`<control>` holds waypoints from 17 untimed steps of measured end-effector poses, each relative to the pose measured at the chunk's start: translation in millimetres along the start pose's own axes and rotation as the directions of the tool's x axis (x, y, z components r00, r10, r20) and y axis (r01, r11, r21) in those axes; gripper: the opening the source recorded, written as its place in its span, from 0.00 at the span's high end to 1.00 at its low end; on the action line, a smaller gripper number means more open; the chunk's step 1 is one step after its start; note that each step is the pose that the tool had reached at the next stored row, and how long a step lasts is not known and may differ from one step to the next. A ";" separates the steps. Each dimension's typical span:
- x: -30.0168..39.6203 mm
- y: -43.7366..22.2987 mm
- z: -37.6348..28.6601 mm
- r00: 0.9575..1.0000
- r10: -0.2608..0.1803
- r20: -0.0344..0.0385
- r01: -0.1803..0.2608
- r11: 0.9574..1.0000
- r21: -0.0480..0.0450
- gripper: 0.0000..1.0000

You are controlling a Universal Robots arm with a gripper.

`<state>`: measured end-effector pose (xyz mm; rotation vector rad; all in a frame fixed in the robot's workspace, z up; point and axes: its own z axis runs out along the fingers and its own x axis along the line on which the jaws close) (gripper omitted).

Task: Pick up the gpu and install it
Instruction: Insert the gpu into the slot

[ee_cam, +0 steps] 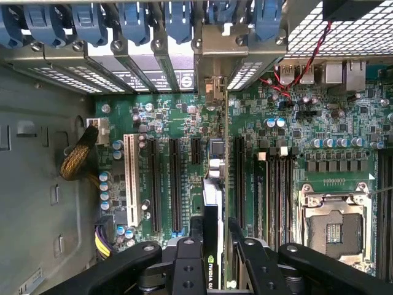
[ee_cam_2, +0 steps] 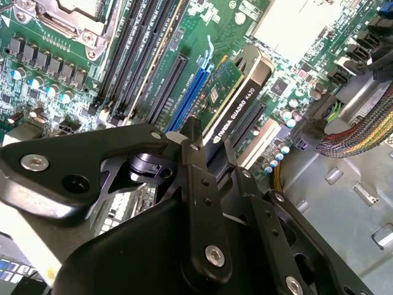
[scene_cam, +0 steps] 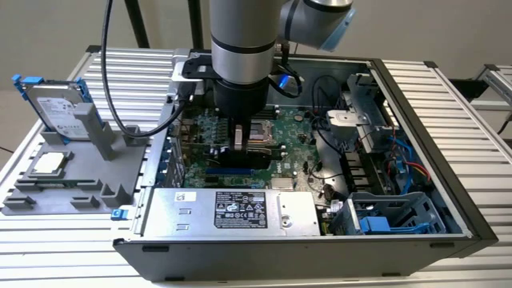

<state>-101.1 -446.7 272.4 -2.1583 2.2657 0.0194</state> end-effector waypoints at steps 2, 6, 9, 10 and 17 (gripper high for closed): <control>-0.3 0.5 0.8 1.000 0.000 0.000 0.000 1.000 0.000 1.00; -1.1 1.8 2.4 1.000 0.000 0.000 0.000 1.000 0.000 1.00; -1.6 2.7 3.6 1.000 0.000 0.000 0.000 1.000 0.000 1.00; -1.8 3.0 4.0 1.000 0.000 0.000 0.000 1.000 0.000 1.00; -2.6 4.4 7.0 1.000 0.000 0.000 0.000 1.000 0.000 1.00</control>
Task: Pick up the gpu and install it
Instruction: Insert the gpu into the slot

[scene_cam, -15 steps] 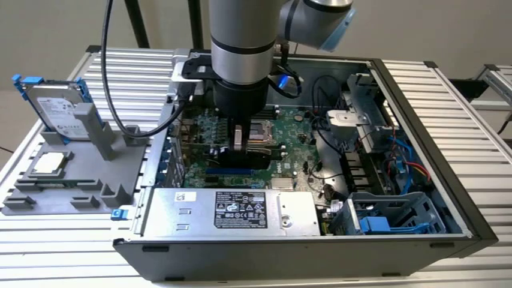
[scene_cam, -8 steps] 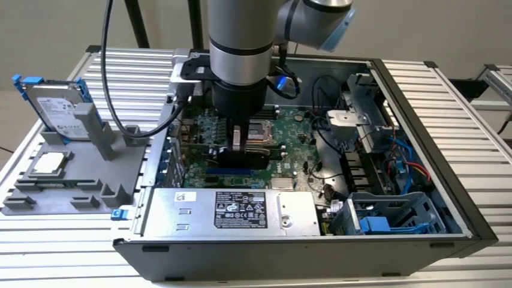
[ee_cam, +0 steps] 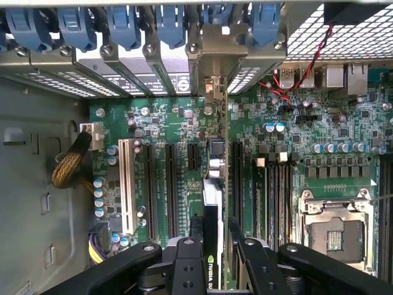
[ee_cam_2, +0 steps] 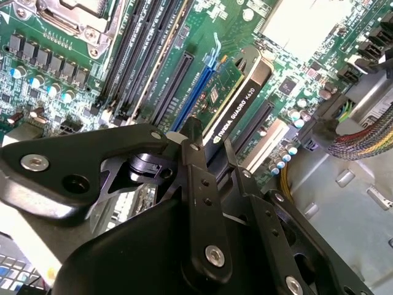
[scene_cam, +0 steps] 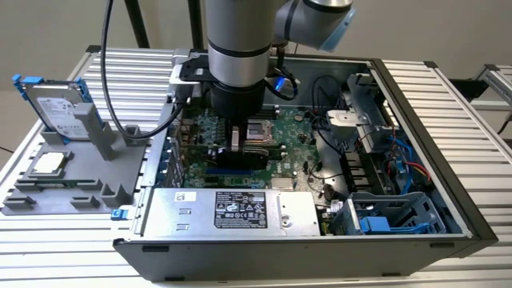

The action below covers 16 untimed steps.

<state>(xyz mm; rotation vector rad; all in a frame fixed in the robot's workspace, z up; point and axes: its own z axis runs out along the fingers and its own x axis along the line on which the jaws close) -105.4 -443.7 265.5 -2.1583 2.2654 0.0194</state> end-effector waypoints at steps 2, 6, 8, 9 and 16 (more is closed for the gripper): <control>0.0 0.1 0.4 1.000 0.000 0.000 0.000 1.000 0.000 1.00; 0.1 0.2 0.6 1.000 0.000 0.000 0.000 1.000 0.000 1.00; 1.3 0.1 0.6 1.000 0.000 0.001 0.000 1.000 0.000 1.00; 2.0 0.1 0.5 1.000 0.000 0.000 0.000 1.000 0.000 1.00; 4.0 -0.3 1.0 1.000 0.000 0.000 0.000 1.000 0.000 1.00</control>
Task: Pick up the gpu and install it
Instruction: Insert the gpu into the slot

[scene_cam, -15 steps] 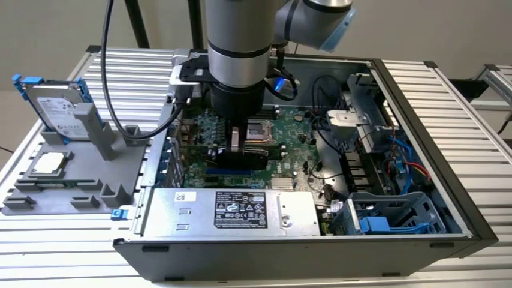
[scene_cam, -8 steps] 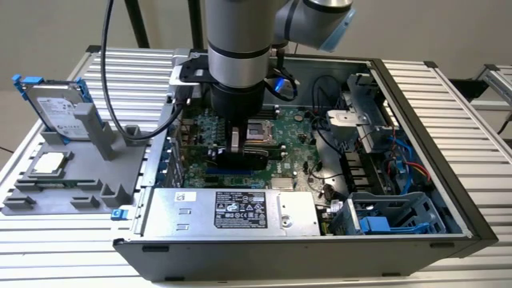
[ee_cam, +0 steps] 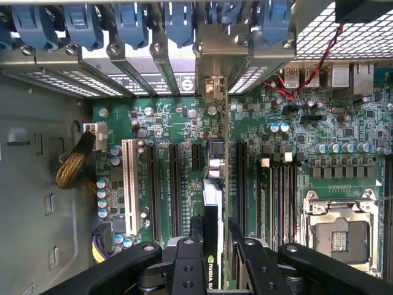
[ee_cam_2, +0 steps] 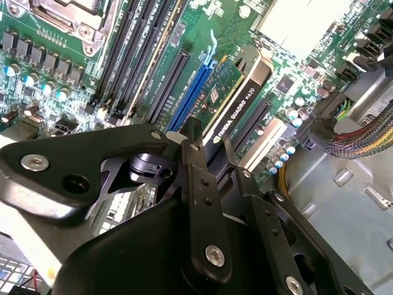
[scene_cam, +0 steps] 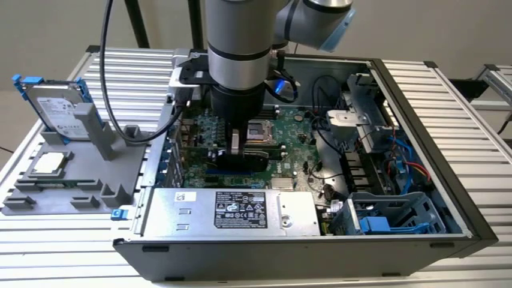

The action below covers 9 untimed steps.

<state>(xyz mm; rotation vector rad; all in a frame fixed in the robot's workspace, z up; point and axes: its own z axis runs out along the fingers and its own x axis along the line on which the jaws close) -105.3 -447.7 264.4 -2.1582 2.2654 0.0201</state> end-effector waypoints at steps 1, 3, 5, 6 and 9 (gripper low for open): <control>0.0 -0.1 0.2 1.000 0.000 0.000 0.000 1.000 0.000 1.00; 0.0 -0.2 0.6 1.000 0.000 0.000 0.000 1.000 0.000 1.00; 0.0 -0.2 0.9 1.000 -0.001 0.000 0.001 1.000 0.000 1.00; 0.0 -0.2 1.3 1.000 -0.001 0.000 0.001 1.000 0.000 1.00; 0.0 -0.3 1.4 1.000 -0.001 0.000 0.001 1.000 0.000 1.00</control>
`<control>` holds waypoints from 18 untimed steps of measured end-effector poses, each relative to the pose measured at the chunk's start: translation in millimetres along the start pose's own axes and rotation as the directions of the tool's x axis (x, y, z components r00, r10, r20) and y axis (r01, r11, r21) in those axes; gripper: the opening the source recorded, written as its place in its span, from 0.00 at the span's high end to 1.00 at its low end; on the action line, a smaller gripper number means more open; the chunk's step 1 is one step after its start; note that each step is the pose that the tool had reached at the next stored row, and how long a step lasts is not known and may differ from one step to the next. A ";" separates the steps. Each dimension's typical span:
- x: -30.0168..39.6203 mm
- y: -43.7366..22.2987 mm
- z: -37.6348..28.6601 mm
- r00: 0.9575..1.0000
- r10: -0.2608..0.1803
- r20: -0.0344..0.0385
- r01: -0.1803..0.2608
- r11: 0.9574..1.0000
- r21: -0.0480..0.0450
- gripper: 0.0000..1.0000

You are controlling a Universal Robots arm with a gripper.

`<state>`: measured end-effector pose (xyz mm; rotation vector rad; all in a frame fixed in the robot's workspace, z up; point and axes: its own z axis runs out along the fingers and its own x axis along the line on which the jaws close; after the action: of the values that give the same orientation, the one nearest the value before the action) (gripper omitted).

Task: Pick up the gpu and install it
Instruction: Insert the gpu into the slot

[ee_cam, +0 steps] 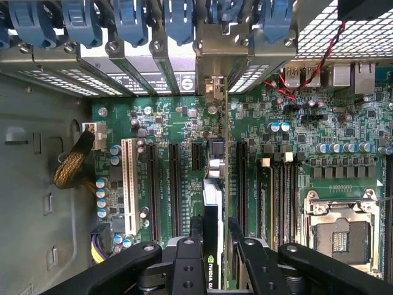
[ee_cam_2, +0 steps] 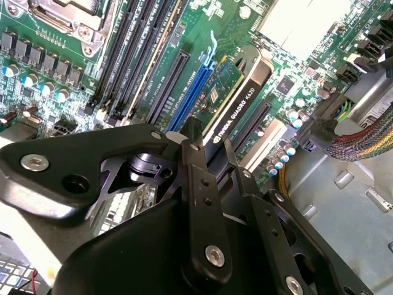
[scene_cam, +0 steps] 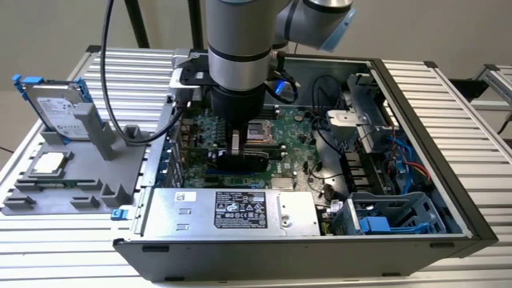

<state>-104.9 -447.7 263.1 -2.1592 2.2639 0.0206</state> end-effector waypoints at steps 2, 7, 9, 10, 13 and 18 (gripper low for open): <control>-0.1 0.0 0.1 1.000 0.000 0.001 0.000 1.000 0.000 1.00; -0.2 0.0 -0.1 1.000 -0.001 0.005 0.001 1.000 -0.001 1.00; -0.2 0.0 0.0 1.000 -0.001 0.006 0.001 1.000 -0.001 1.00; -0.2 0.0 0.1 1.000 -0.001 0.006 0.001 1.000 -0.001 1.00; -0.1 0.1 0.5 1.000 -0.001 0.006 0.001 1.000 -0.001 1.00; -0.2 0.6 1.7 1.000 -0.001 0.006 0.001 1.000 -0.001 1.00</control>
<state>-105.6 -447.5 261.4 -2.1577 2.2607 0.0283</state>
